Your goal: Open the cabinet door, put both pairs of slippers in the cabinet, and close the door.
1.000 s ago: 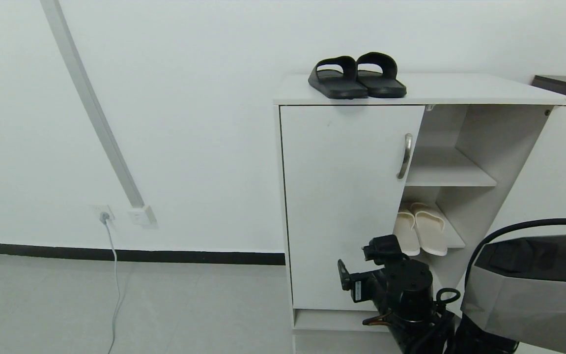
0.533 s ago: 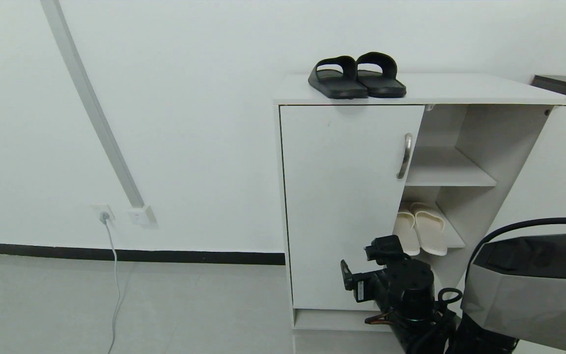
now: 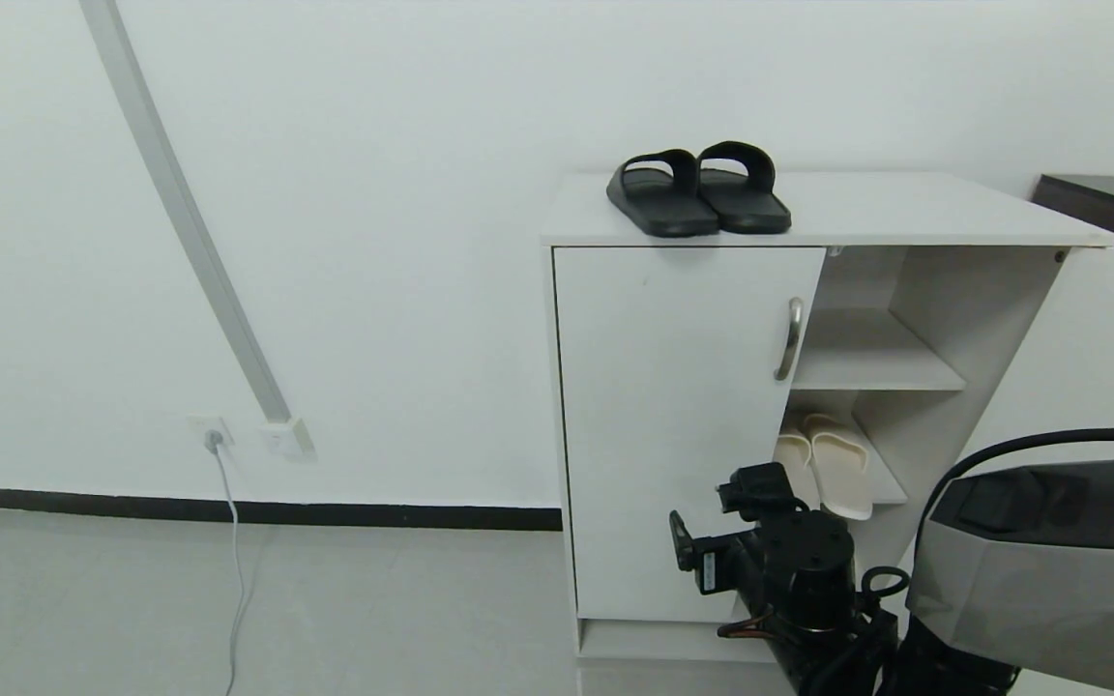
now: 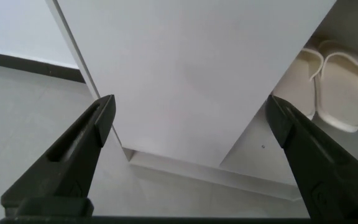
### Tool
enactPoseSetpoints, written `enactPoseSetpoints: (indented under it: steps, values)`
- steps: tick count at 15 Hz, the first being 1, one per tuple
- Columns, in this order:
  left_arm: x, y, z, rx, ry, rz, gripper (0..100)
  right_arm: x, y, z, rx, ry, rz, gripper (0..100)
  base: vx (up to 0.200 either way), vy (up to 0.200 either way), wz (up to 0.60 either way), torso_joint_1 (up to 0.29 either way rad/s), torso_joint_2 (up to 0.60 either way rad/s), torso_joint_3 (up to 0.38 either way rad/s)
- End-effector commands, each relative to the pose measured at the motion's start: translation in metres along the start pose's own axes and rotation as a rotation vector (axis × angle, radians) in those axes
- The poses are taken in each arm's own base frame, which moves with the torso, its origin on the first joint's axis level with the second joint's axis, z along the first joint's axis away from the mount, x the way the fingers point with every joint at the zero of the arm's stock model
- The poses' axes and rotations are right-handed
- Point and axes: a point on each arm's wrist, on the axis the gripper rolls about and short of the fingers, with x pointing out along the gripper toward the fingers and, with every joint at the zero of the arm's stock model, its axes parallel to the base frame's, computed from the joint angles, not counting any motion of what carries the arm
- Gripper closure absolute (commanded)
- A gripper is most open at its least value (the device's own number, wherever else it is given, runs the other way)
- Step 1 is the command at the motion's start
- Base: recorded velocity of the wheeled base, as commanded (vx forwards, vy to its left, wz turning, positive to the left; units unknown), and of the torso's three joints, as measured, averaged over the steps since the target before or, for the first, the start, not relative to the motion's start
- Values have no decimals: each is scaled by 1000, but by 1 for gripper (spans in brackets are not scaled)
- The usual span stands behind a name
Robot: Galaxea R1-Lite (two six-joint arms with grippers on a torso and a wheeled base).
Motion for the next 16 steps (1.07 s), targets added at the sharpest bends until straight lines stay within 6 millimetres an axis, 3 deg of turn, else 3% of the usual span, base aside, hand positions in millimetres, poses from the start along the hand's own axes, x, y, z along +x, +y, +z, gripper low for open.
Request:
enactPoseSetpoints:
  steps: [1, 16]
  values:
    - [0, 0, 0, 0, 2, 0, 100, 0, 0, 0, 0, 0, 0, 0, 0, 0, 0, 119, -447, -330]
    - [0, 0, 0, -1, 2, 0, 100, 0, 0, 0, -6, 0, 0, 0, 0, 0, 0, 184, -500, -319]
